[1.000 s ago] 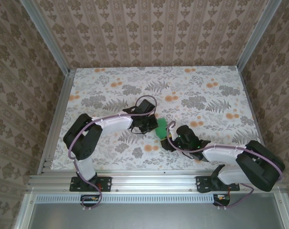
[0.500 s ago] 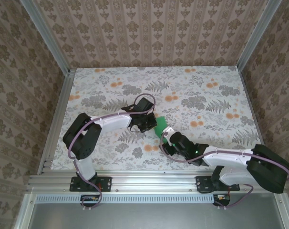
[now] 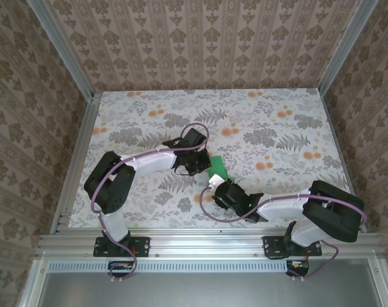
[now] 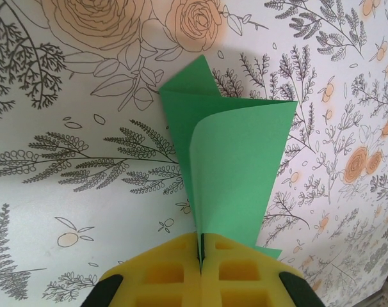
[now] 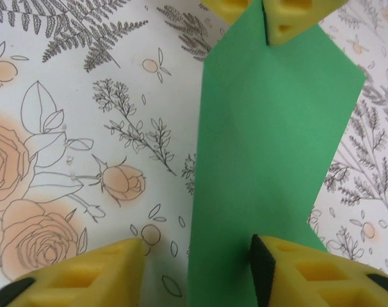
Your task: Fold a paper plane with a square sheet of paper (pick it up from the middle)
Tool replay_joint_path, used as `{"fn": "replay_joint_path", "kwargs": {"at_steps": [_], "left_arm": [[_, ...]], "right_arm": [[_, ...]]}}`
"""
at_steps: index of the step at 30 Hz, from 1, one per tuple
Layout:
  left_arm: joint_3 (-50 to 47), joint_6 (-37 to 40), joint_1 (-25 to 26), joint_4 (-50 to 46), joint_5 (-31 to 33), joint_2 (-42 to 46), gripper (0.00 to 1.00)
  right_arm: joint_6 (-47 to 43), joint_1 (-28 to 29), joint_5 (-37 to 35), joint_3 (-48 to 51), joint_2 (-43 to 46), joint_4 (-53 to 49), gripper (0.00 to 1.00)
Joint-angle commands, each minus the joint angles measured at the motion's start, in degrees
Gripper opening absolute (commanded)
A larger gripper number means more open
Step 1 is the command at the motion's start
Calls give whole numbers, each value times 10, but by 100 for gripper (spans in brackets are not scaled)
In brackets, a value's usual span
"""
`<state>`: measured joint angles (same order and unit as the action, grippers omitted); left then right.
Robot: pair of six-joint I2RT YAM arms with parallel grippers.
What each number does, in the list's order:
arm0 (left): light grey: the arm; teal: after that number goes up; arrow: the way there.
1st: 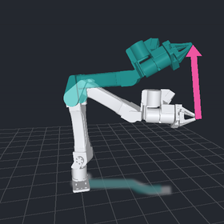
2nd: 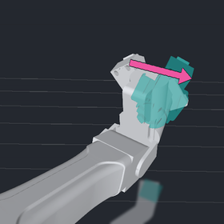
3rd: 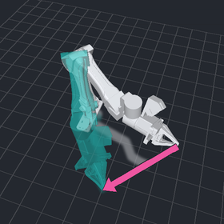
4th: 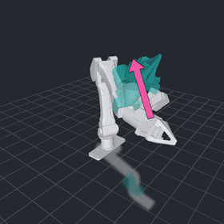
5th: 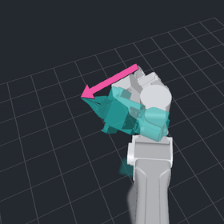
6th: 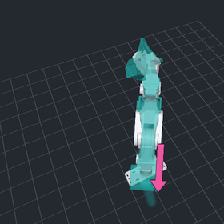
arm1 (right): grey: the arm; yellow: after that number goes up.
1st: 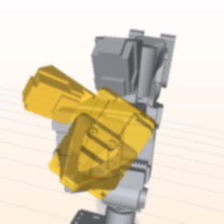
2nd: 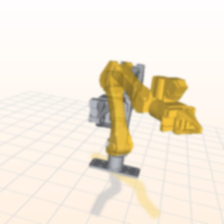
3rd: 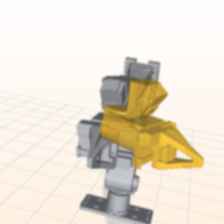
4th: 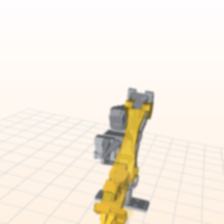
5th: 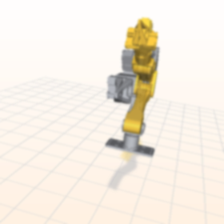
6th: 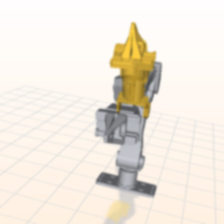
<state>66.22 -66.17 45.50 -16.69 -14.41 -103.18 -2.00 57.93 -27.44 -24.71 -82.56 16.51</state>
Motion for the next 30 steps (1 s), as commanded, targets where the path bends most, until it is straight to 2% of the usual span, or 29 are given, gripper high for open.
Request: {"fn": "replay_joint_path", "kwargs": {"at_steps": [1,3,9,14,15,17,19,25,30], "left_arm": [[14,12,-6,-17,-8,-14,0],[15,12,-7,-18,-9,-15,0],[18,12,-7,-20,-8,-15,0],[17,16,-7,-23,-5,-9,14],[16,16,-8,-23,-3,-7,20],[13,18,-9,-23,-1,0,25],[8,21,-10,-24,6,12,42],[-20,27,-11,-25,47,71,66],[-42,38,-9,-21,67,106,67]], "right_arm": [[-18,3,-29,-11,-11,34,42],[-18,4,-30,-11,-14,37,39],[-4,3,-41,0,-16,50,20],[29,-2,-10,3,-18,51,7],[43,-9,5,5,-17,53,5],[66,-18,38,8,-14,57,3],[94,-31,78,14,-9,71,1],[211,-113,242,41,13,123,0],[308,-183,372,56,-4,193,0]]}}
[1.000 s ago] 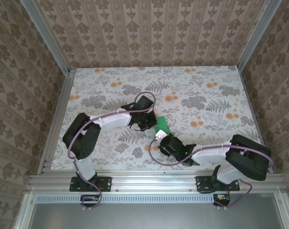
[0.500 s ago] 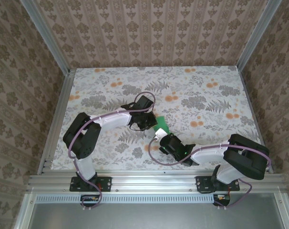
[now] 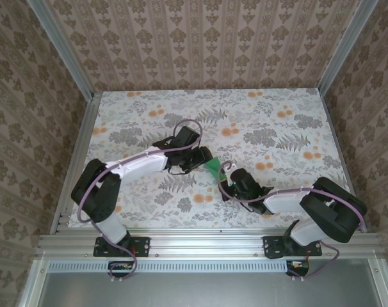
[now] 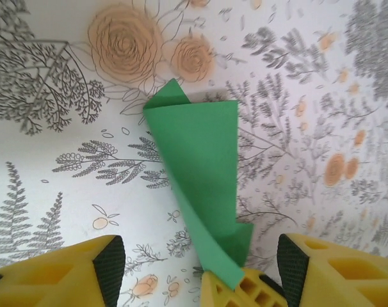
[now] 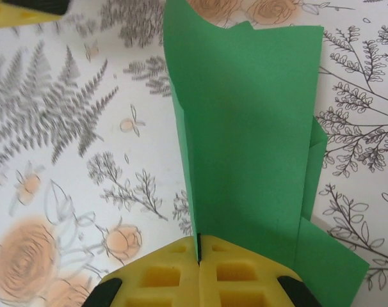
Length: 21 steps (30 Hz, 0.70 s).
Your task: Fold a paper plane with a square sheet of paper (pick it up from the middle)
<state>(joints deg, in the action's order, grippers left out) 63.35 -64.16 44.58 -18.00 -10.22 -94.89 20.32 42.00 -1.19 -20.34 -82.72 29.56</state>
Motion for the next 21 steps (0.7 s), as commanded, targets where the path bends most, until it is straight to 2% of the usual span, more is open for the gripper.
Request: {"fn": "replay_joint_path", "kwargs": {"at_steps": [1,6,9,11,14,21], "left_arm": [[-15,22,2,-7,27,27,67],[-16,38,19,-2,31,26,63],[-7,46,30,0,29,13,53],[1,48,36,4,23,-2,46],[12,50,42,13,12,-21,42],[37,63,46,18,1,-51,40]], "right_arm": [[103,-37,131,13,-9,77,0],[182,-81,208,7,-50,123,0],[229,-108,251,9,-96,177,0],[259,-121,264,15,-127,223,0],[291,-136,280,17,-158,253,0],[324,-157,281,40,-176,292,0]]}}
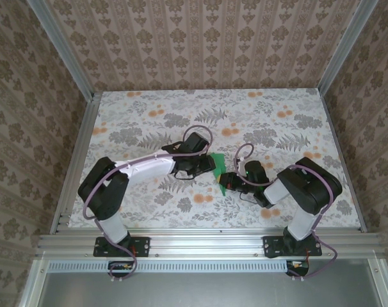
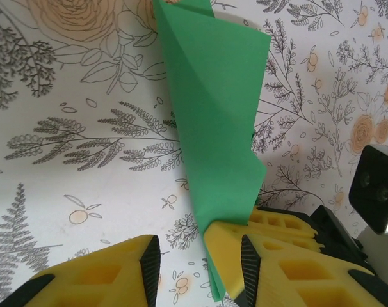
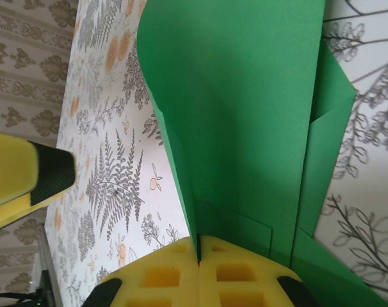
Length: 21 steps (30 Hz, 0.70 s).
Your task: Fold a paper plane with a square sheet of paper (pick it up from the middle)
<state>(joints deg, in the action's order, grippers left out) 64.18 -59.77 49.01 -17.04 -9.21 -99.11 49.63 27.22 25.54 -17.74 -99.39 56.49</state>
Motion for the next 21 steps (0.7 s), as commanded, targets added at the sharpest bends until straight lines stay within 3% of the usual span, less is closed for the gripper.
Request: {"fn": "replay_joint_path", "kwargs": {"at_steps": [1,5,10,21], "left_arm": [[32,21,1,8,-10,-13,40],[50,29,0,23,-26,-38,39],[78,33,0,27,-42,-75,30],[102,40,-9,51,-70,-127,29]], "right_arm": [[34,-13,18,14,-8,20,0],[44,-24,32,10,-16,5,0],[65,-34,42,8,-27,5,1],[63,-41,48,3,-12,-26,6]]}}
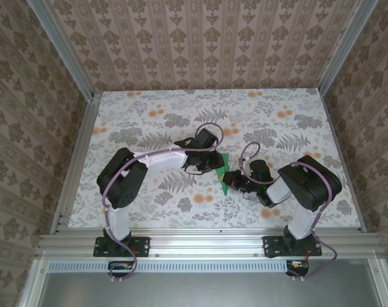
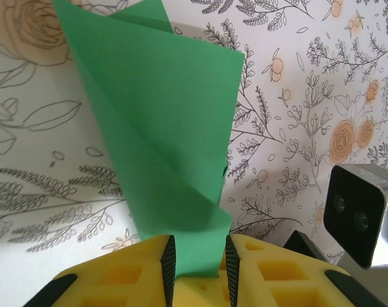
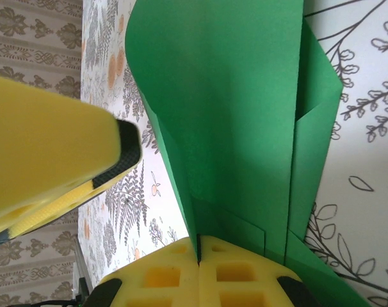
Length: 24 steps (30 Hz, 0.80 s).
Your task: Fold a paper plane with a square sheet of paper (pick it up from the middle)
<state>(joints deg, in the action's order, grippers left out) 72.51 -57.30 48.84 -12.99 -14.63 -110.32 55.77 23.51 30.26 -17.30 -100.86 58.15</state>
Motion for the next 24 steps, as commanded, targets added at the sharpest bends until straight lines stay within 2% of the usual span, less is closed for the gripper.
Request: {"fn": "replay_joint_path", "kwargs": {"at_steps": [1,5,8,17,20,24], "left_arm": [[22,15,-8,11,-18,-21,29],[31,18,-10,11,-23,-35,29],[36,19,-9,13,-28,-43,29],[44,21,-9,16,-40,-53,28],[47,22,-10,17,-44,-55,28],[51,22,-10,19,-51,-59,27]], "right_arm": [[-3,-4,0,-5,10,-57,7],[-27,-3,-5,-12,45,-118,11],[-48,-4,-15,-19,74,-175,21],[-123,0,-47,-44,167,-343,32],[-165,5,-68,-59,205,-416,37],[-221,25,-139,-86,253,-523,43]]}}
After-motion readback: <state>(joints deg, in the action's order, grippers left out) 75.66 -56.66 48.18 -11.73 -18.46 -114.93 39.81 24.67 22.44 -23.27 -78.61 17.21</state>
